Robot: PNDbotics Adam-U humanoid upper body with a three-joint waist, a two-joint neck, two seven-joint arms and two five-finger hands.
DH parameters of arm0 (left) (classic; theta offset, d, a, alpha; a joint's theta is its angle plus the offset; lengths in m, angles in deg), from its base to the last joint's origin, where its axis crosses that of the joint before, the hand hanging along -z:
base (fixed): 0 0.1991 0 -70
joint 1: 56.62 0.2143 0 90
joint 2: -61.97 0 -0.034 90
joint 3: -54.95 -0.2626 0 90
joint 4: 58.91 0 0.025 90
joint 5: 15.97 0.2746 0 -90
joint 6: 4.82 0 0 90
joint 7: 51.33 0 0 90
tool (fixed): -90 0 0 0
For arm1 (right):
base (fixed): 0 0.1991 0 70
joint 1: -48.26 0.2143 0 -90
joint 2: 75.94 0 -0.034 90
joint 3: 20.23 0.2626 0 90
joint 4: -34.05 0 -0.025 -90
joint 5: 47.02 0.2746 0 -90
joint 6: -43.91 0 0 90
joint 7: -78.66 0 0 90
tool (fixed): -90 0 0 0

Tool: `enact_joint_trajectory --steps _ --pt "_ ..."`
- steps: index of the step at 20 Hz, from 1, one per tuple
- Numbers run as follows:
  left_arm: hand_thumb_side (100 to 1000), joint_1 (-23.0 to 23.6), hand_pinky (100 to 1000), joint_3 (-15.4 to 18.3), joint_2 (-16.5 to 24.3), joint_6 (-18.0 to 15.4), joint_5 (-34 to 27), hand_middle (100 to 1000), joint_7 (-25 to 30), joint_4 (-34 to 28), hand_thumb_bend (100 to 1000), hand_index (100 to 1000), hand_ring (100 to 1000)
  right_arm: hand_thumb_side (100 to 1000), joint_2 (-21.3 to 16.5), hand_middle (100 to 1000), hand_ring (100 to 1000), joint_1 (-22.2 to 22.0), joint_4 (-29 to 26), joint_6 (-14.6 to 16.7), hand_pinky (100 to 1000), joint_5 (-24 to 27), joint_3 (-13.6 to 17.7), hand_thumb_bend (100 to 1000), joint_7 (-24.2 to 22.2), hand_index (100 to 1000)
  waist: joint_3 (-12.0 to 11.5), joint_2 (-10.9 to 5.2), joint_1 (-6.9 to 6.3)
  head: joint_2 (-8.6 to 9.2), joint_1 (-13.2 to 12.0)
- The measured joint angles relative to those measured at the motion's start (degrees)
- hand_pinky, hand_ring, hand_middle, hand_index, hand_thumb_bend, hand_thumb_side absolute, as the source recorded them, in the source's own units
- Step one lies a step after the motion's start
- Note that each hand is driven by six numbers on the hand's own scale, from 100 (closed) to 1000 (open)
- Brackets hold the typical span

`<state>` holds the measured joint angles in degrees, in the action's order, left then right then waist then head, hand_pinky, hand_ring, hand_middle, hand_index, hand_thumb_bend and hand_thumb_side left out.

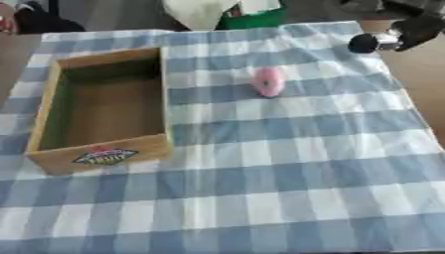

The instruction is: Pick up objects on the table and place them in the box.

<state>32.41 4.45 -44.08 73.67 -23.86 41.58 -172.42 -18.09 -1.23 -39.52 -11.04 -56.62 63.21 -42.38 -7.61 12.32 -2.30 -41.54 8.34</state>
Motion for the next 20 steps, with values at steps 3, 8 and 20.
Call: enact_joint_trajectory --steps 3,8,20 --pt "591 0.0 508 -0.17 -0.05 -0.03 -0.07 559 0.07 0.0 237 838 407 893 1.07 894 1000 0.71 2.11 0.04 875 -1.95 -0.73 707 0.04 1000 -0.19 0.05 -0.01 0.04 0.36" --pt "589 0.0 507 -0.21 -0.41 0.12 -0.11 559 0.3 0.0 237 838 407 872 2.94 891 1000 2.29 5.63 0.46 885 -4.55 -1.66 705 0.46 1000 -0.21 0.08 -0.02 0.05 0.44" --pt "588 0.01 506 -0.54 -0.48 0.13 -0.19 560 0.92 0.0 236 836 405 800 7.88 842 1000 6.3 13.37 0.0 890 -9.66 -1.95 726 0.0 1000 -1.02 0.8 -0.05 0.82 1.48"
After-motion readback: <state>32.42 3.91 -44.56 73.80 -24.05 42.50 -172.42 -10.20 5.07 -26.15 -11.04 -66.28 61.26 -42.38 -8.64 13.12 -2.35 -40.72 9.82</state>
